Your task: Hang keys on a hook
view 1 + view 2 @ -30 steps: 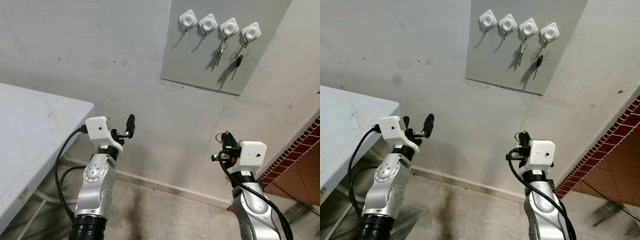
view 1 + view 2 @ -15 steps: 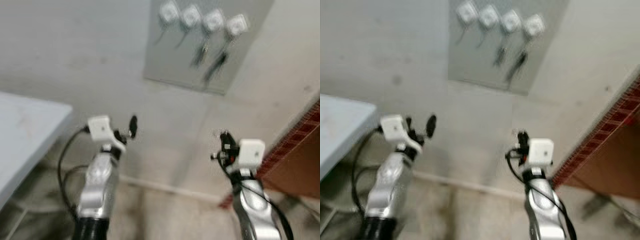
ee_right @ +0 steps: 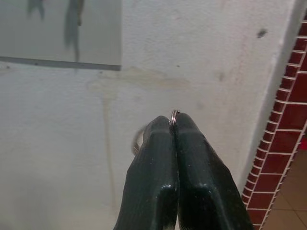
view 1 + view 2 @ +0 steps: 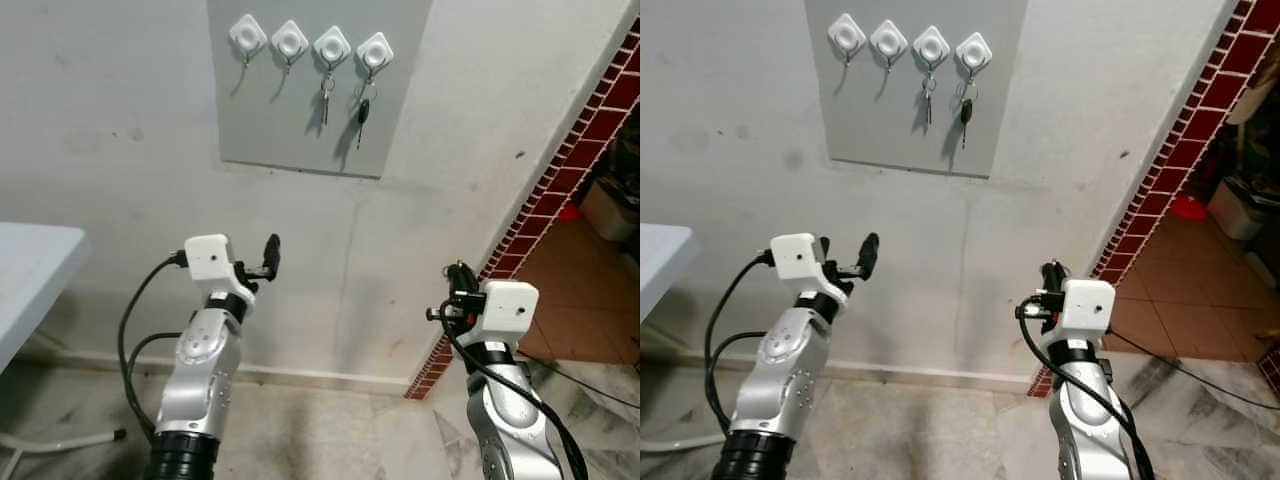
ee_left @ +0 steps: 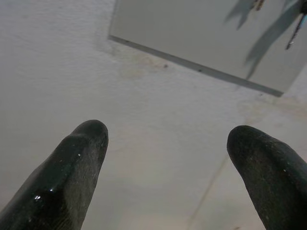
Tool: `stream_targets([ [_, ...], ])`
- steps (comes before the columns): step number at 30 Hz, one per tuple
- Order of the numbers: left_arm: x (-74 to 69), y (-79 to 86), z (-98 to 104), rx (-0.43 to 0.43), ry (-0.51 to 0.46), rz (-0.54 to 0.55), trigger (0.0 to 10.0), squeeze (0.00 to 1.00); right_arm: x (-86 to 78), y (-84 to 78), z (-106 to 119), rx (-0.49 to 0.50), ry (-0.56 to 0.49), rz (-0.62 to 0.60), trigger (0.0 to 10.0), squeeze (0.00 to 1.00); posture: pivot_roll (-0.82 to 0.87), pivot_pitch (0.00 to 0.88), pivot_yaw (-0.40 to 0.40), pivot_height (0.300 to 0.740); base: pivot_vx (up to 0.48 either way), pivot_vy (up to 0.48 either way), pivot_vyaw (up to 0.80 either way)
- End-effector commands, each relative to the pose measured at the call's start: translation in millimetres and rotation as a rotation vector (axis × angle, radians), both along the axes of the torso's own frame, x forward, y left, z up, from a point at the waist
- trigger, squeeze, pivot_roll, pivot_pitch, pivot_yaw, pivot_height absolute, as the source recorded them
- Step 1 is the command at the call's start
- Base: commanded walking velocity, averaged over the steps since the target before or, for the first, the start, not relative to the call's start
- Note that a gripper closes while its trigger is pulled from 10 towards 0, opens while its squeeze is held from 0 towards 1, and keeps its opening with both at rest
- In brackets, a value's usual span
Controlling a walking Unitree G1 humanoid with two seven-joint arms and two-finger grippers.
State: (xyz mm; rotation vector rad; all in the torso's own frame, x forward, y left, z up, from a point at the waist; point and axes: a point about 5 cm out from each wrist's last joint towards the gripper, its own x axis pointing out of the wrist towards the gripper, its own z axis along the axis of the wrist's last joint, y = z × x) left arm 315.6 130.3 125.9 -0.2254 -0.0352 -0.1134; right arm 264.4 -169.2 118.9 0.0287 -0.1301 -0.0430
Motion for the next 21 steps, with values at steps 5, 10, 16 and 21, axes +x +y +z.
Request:
stream_targets([
  [5, 4.1, -2.8, 4, 0.034, -0.004, -0.014, 10.0, 0.0, 1.2, -3.7, 2, 0.009, 0.005, -0.043, 10.0, 0.0, -0.04, 0.047, -0.036, 0.74, 0.0, 0.0, 0.0],
  [10, 7.5, -6.9, 7, 0.049, -0.016, -0.048, 10.0, 0.0, -0.8, -1.7, 1, 0.014, 0.007, -0.064, 10.0, 0.0, -0.06, 0.043, -0.005, 0.74, 0.0, 0.0, 0.0],
  [16, 11.5, -11.1, 9, 0.026, -0.008, -0.095, 10.0, 0.0, -3.5, -4.6, 1, 0.006, -0.002, -0.074, 10.0, 0.0, -0.07, 0.039, 0.01, 0.74, 0.0, 0.0, 0.0],
  [21, 12.7, -11.7, 10, -0.003, -0.001, -0.104, 10.0, 0.0, -3.2, -5.1, 0, 0.009, -0.002, -0.078, 10.0, 0.0, -0.07, 0.035, 0.013, 0.74, 0.0, 0.0, 0.0],
])
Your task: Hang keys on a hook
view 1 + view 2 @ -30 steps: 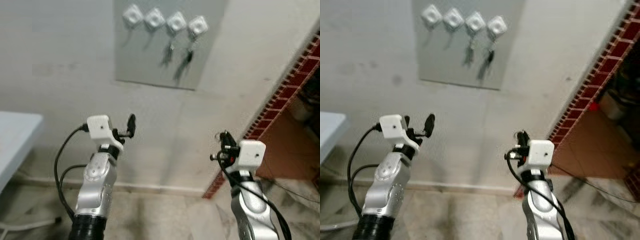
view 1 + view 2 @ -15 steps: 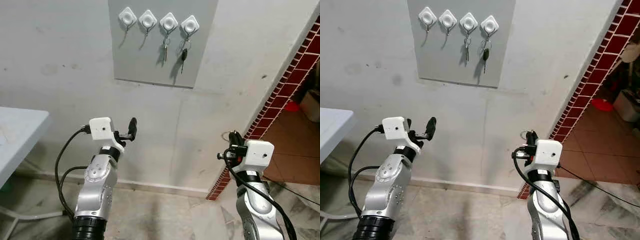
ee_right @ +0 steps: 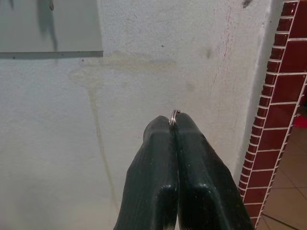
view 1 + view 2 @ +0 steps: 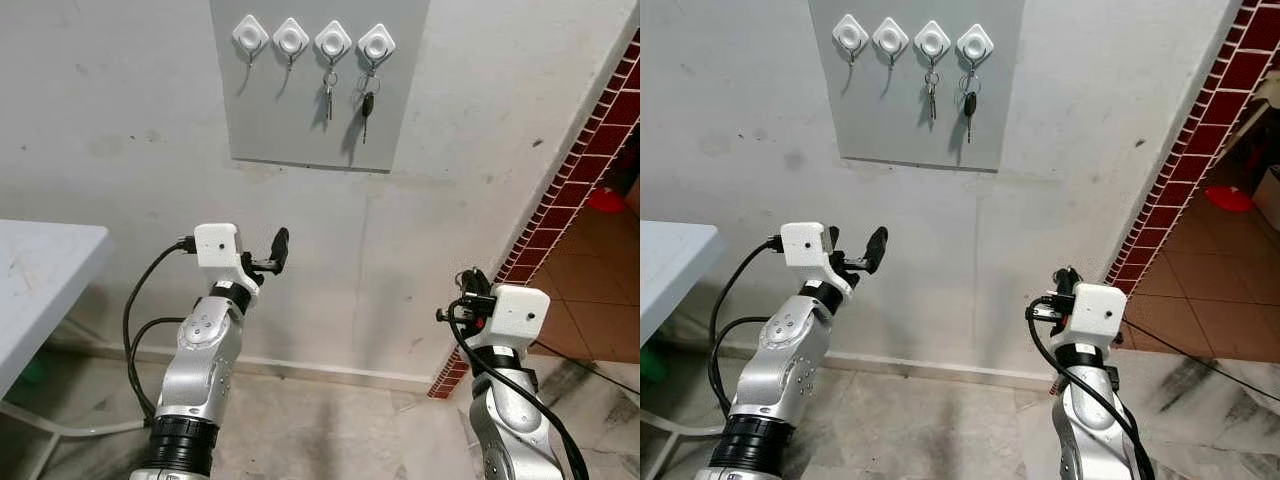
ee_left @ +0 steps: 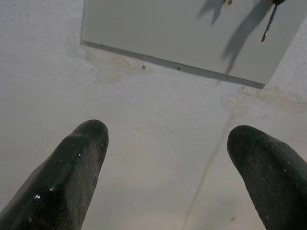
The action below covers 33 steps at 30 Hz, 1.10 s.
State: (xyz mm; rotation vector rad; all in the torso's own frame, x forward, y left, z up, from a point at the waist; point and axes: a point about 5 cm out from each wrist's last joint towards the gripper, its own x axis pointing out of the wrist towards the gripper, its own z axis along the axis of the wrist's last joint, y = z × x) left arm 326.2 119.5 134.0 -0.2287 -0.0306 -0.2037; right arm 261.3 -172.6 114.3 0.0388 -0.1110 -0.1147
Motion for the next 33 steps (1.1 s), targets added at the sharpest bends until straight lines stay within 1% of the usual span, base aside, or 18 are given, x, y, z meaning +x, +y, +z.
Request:
stream_targets([
  [1, 2.6, -0.7, 2, -0.007, 0.004, -0.015, 10.0, 0.0, 0.3, -1.5, 5, -0.007, -0.021, -0.009, 10.0, 0.0, -0.06, 0.033, 0.012, 0.74, 0.0, 0.0, 0.0],
  [7, 3.1, 0.0, 1, -0.019, 0.01, -0.017, 10.0, 0.0, 2.3, 4.0, 5, -0.006, -0.024, 0.011, 10.0, 0.0, -0.06, 0.024, 0.003, 0.74, 0.0, 0.291, 0.0],
  [22, 0.9, -0.5, -2, -0.035, 0.023, -0.013, 10.0, 0.0, 2.3, 8.2, 5, -0.01, -0.02, 0.035, 10.0, 0.0, -0.05, 0.013, -0.008, 0.74, 0.0, 0.438, 0.0],
  [24, 1.1, -0.5, -3, -0.038, 0.027, -0.006, 10.0, 0.0, 2.1, 8.2, 4, -0.01, -0.019, 0.036, 10.0, 0.0, -0.05, 0.012, -0.009, 0.74, 0.0, 0.0, 0.0],
  [30, 1.8, -2.0, -4, -0.004, 0.046, 0.018, 10.0, 0.0, 1.6, 9.7, 4, -0.009, -0.018, 0.041, 10.0, 0.0, -0.05, 0.013, -0.009, 0.74, 0.0, 0.0, 0.0],
  [33, 1.2, -2.8, -4, -0.017, 0.046, 0.01, 10.0, 0.0, 1.5, 9.8, 4, -0.009, -0.018, 0.041, 10.0, 0.0, -0.05, 0.013, -0.009, 0.74, 0.0, 0.0, 0.0],
])
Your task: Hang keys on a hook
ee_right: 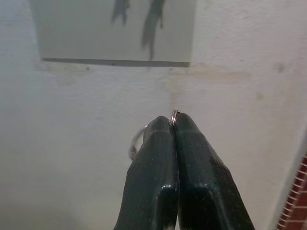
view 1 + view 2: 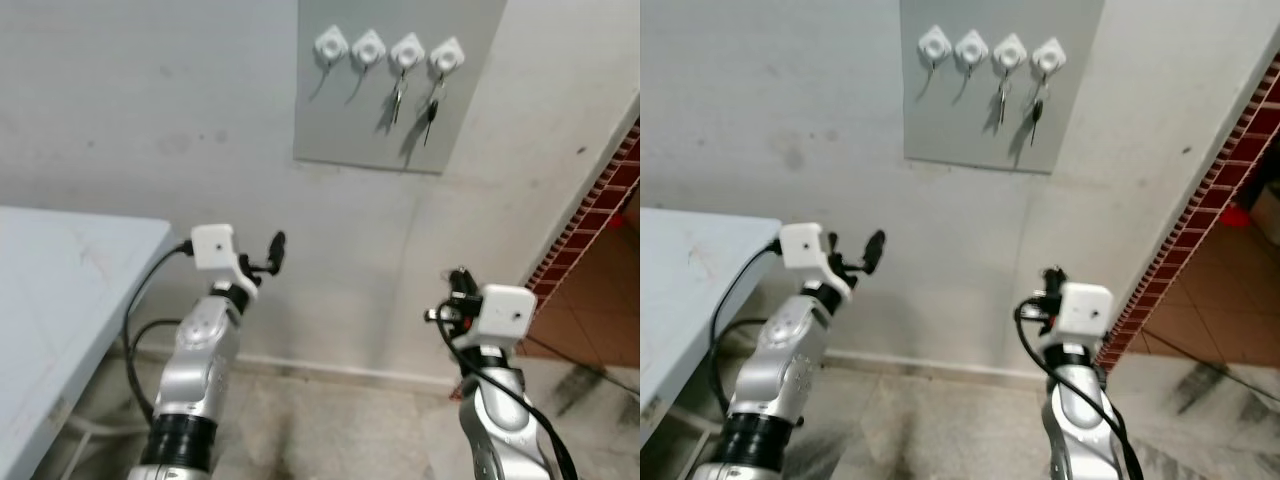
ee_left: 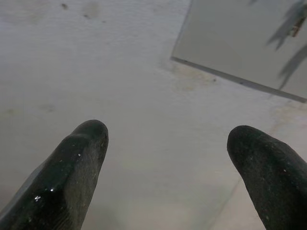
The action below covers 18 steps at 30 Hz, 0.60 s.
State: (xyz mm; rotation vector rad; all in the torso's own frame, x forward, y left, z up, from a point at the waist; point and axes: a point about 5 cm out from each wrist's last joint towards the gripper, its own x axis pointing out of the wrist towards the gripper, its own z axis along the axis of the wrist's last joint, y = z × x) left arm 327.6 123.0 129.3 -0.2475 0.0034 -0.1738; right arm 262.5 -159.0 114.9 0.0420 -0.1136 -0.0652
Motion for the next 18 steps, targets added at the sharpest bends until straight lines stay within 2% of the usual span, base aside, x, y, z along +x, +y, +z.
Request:
stream_targets([
  [1, -0.5, -6.5, 0.3, -0.002, 0.012, -0.015, 10.0, 0.0, 0.1, -3.8, 4.0, -0.01, -0.015, -0.008, 10.0, 0.0, -0.05, 0.014, -0.008, 0.74, 0.0, 0.0, 0.0],
  [7, -0.9, -6.0, 1.2, 0.0, 0.006, -0.015, 10.0, 0.0, -0.2, -2.6, 4.2, -0.009, -0.016, -0.003, 10.0, 0.0, -0.05, 0.018, -0.009, 0.74, 0.0, 0.0, 0.0],
  [18, -2.1, -6.1, 0.2, -0.017, 0.02, -0.015, 10.0, 0.0, -1.6, -2.3, 3.7, -0.012, -0.012, -0.001, 10.0, 0.0, -0.05, 0.028, -0.011, 0.74, 0.256, 0.0, 0.0],
])
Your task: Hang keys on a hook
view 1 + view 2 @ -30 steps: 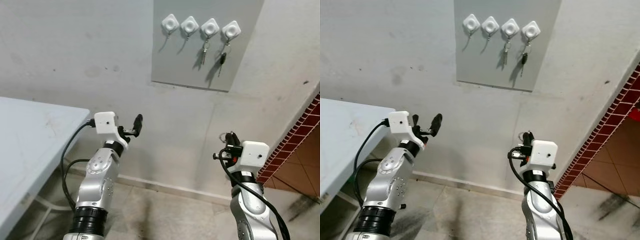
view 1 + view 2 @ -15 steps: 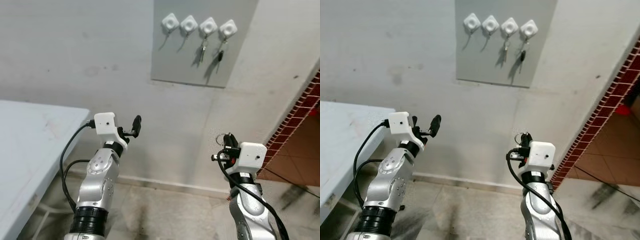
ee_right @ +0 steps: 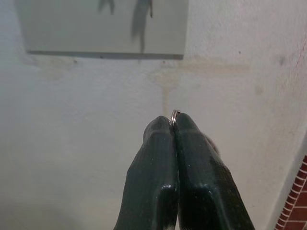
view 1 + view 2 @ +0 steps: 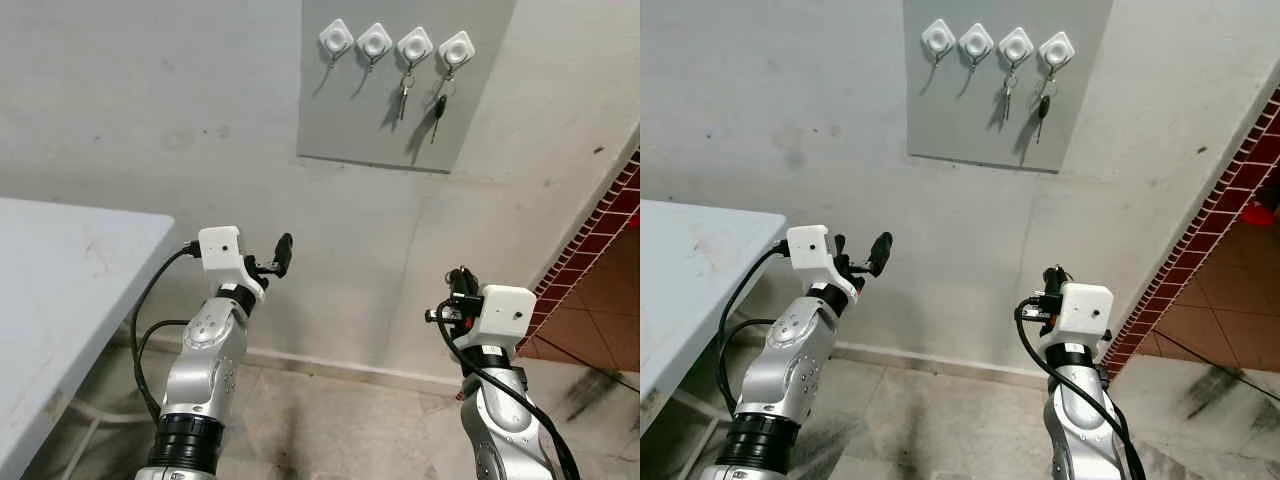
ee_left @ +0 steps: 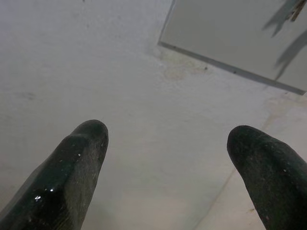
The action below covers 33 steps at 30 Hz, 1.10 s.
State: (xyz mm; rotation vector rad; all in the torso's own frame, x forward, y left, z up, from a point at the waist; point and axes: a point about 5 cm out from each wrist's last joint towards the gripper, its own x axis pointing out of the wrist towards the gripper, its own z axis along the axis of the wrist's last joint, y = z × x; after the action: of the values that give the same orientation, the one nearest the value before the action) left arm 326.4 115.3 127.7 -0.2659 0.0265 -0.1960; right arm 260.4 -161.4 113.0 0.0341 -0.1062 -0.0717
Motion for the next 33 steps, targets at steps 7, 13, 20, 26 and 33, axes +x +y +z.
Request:
stream_targets([
  [7, -1.1, 0.5, 1.7, -0.004, 0.002, 0.01, 10.0, 0.0, 0.9, -0.1, 5.6, -0.007, -0.019, 0.008, 10.0, 0.0, -0.05, 0.03, -0.015, 0.74, 0.264, 0.0, 0.0],
  [13, -1.7, 0.4, 1.6, -0.006, 0.004, 0.014, 10.0, 0.0, 1.0, 0.7, 5.8, -0.01, -0.018, 0.013, 10.0, 0.0, -0.05, 0.032, -0.018, 0.74, 0.261, 0.0, 0.0],
  [20, -2.2, 0.2, 1.1, -0.007, 0.005, 0.016, 10.0, 0.0, 0.9, 0.9, 5.7, -0.012, -0.017, 0.016, 10.0, 0.0, -0.05, 0.034, -0.02, 0.74, 0.252, 0.0, 0.0],
  [26, -2.5, -0.2, 1.0, -0.015, 0.008, 0.018, 10.0, 0.0, 0.8, 1.0, 6.0, -0.013, -0.017, 0.018, 10.0, 0.0, -0.05, 0.035, -0.022, 0.74, 0.252, 0.0, 0.0],
  [33, -3.2, -0.5, 0.7, -0.018, 0.01, 0.023, 10.0, 0.0, 0.4, 1.2, 6.0, -0.013, -0.015, 0.021, 10.0, 0.0, -0.05, 0.037, -0.023, 0.74, 0.354, 0.0, 0.0],
])
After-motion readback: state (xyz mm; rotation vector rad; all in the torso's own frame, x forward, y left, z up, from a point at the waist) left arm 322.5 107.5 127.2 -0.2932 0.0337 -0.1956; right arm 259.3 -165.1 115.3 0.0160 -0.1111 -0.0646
